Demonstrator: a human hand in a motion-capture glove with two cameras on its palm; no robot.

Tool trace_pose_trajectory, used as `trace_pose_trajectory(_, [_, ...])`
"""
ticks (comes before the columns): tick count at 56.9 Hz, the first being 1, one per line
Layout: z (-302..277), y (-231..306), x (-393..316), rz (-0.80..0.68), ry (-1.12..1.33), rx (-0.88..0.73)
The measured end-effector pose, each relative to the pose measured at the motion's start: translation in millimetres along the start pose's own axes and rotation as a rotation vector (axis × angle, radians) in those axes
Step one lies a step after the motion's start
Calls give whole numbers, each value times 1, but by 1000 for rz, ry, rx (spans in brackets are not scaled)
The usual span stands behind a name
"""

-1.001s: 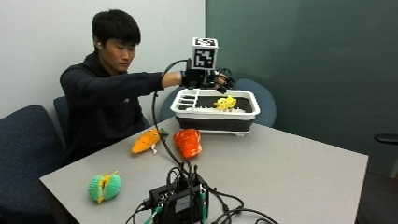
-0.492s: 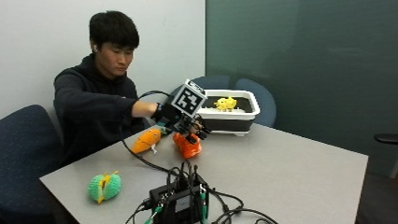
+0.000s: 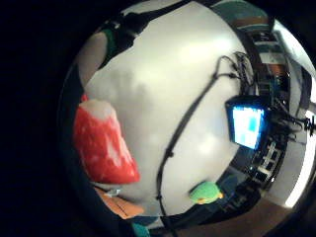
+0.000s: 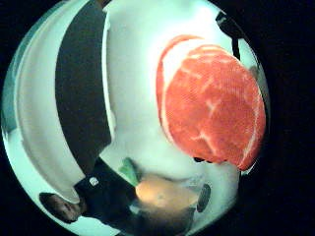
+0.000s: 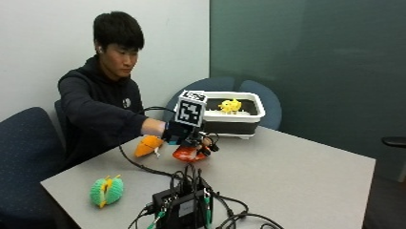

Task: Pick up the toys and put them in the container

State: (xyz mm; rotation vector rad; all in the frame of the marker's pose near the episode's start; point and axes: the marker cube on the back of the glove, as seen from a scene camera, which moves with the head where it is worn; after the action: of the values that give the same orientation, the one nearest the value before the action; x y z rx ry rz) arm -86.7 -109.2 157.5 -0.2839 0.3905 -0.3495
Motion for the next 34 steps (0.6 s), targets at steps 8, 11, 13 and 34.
trace_pose_trajectory(8, [-59, -3, 43, 143, -139, 137])
trace_pose_trajectory(11, [-92, -1, 44, 153, -170, 228])
trace_pose_trajectory(13, [-112, 3, 35, 126, -183, 274])
trace_pose_trajectory(34, [-188, -42, -153, -121, -43, 368])
